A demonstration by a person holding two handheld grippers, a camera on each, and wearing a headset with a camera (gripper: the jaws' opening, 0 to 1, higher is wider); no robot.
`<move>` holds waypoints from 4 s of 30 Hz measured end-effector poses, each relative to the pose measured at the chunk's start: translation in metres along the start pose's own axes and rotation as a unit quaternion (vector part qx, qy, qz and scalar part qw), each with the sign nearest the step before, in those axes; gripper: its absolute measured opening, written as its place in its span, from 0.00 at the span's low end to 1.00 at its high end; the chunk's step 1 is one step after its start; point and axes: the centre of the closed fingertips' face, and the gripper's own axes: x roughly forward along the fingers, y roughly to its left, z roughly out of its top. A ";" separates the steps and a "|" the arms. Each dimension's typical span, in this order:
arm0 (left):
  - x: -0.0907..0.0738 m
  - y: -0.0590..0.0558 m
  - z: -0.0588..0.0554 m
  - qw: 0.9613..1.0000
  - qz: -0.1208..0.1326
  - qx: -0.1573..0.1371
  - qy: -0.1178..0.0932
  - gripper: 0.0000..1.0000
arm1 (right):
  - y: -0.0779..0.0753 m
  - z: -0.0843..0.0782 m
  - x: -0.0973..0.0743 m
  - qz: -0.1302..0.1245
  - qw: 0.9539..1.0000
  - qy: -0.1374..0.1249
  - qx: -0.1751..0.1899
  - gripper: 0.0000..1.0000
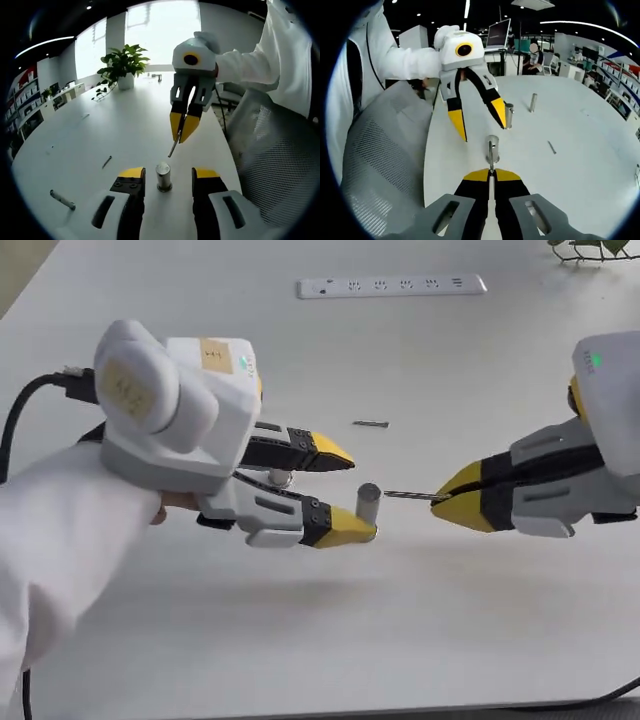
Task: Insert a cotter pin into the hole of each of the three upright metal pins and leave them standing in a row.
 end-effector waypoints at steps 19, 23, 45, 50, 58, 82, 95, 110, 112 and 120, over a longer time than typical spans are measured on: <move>0.017 0.005 -0.006 1.000 -0.009 -0.011 0.022 0.14 | -0.006 -0.007 0.008 0.022 1.000 0.009 -0.004 0.00; 0.017 0.004 -0.007 1.000 -0.011 -0.011 0.025 0.12 | -0.006 -0.008 0.009 0.026 1.000 0.011 -0.008 0.00; 0.018 0.005 -0.010 0.999 -0.011 -0.005 0.032 0.11 | -0.007 -0.006 0.022 0.027 0.999 0.023 -0.033 0.00; 0.019 0.005 -0.010 0.999 -0.010 -0.003 0.033 0.11 | -0.007 -0.009 0.028 0.024 0.999 0.024 -0.031 0.00; 0.019 0.005 -0.010 0.999 -0.008 0.000 0.035 0.11 | -0.006 0.000 0.044 0.022 0.999 0.014 -0.035 0.00; 0.020 0.006 -0.009 0.999 -0.008 0.009 0.042 0.11 | -0.014 0.007 0.043 0.025 0.993 0.040 -0.109 0.13; 0.020 0.006 -0.009 0.999 -0.005 0.007 0.044 0.11 | -0.010 0.012 0.034 0.016 0.996 0.027 -0.085 0.00; 0.015 0.002 0.000 1.000 -0.006 -0.012 0.018 0.27 | -0.013 0.013 0.029 0.005 0.998 0.016 -0.064 0.05; 0.010 0.001 0.005 1.000 -0.003 -0.016 0.008 0.34 | -0.012 0.014 0.028 0.005 0.998 0.010 -0.055 0.07; -0.014 -0.013 0.022 0.993 -0.009 -0.091 -0.069 0.63 | -0.004 0.017 0.029 0.011 1.000 -0.023 -0.015 0.11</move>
